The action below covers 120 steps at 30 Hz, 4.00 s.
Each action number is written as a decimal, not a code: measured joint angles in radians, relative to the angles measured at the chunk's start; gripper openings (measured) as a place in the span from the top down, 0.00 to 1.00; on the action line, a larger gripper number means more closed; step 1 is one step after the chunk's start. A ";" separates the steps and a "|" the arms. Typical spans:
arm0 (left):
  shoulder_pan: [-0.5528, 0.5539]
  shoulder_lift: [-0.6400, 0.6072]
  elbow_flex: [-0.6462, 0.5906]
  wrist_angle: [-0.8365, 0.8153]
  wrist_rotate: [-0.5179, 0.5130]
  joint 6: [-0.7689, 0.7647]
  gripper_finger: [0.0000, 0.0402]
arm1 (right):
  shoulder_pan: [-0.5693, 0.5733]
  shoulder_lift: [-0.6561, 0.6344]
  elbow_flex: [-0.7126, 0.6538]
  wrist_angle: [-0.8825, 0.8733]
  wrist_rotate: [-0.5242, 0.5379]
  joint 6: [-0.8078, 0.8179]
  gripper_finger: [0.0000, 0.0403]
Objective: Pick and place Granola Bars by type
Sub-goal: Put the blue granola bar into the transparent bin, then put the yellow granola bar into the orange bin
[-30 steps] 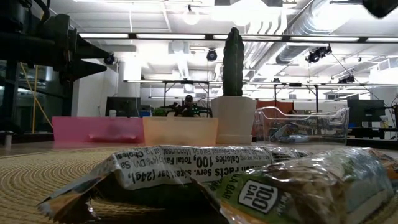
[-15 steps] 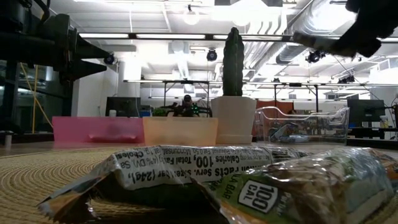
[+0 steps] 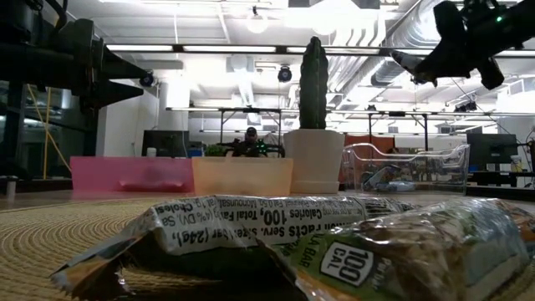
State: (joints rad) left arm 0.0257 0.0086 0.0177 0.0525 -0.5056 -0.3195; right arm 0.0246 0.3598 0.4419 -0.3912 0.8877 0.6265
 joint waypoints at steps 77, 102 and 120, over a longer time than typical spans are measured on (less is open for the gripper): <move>0.000 0.000 0.000 0.000 0.000 0.000 0.39 | -0.937 0.668 -0.063 0.788 -1.057 -0.069 0.59; 0.000 0.000 0.000 0.000 0.000 0.000 0.39 | -0.631 0.180 -0.031 1.116 -1.183 -0.209 0.62; 0.000 0.000 0.000 0.000 0.000 0.000 0.39 | -0.270 0.490 0.649 0.436 -1.293 -0.448 0.60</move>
State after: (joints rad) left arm 0.0257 0.0087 0.0177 0.0522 -0.5053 -0.3198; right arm -0.2449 0.8494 1.0908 0.0447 -0.4053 0.1784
